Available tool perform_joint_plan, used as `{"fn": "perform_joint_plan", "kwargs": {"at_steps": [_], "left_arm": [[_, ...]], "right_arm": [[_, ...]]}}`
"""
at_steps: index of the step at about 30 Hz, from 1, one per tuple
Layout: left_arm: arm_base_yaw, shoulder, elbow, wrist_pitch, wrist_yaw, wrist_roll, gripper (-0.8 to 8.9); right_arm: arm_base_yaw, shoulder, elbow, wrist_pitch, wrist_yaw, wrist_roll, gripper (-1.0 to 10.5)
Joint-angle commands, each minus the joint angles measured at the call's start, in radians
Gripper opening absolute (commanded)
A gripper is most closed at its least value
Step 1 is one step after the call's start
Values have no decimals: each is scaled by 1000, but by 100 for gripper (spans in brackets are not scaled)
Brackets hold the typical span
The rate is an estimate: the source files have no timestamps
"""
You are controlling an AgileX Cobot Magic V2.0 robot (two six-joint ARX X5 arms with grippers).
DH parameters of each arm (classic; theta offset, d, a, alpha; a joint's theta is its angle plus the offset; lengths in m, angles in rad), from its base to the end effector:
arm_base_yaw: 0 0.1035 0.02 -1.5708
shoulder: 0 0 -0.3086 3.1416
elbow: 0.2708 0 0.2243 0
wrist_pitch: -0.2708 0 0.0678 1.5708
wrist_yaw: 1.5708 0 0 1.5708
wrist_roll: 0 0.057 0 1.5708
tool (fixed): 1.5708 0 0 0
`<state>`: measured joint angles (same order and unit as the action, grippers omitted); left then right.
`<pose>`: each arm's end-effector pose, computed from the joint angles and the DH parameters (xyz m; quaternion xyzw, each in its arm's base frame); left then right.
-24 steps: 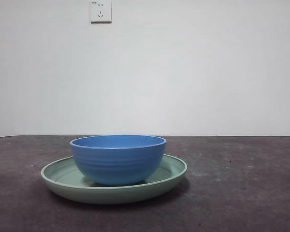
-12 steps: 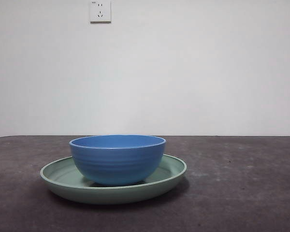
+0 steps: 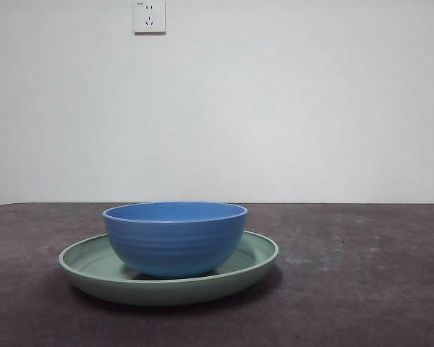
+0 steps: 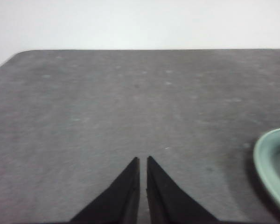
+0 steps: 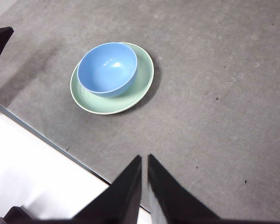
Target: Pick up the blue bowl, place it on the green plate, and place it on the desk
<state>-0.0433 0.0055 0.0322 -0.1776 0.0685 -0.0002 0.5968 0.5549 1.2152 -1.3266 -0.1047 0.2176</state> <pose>0.0489 -0.0060 0.1522 -0.0010 0.0754 -0.0557 0.9956 -0.0121 -0.0010 0.3691 0.0172 0.3506 0.2883 0.8909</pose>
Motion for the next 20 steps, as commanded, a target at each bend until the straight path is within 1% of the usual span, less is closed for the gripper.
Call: {"fn": "perform_joint_plan", "kwargs": {"at_steps": [1,3,5,20], "left_arm": [[1,-2,-21,-11,-51,13,25],[1,-2,-21,-13,-91,13,25],[2,-2,-21,-12,-111,15,25],[5,-2,-21,-11,-111,12,25]], "right_arm": [[9,4,17,10,1,6,16],[9,4,17,10,1,6,16],[9,4,17,10,1,6,16],[9,4,17,10,1,6,16]]}}
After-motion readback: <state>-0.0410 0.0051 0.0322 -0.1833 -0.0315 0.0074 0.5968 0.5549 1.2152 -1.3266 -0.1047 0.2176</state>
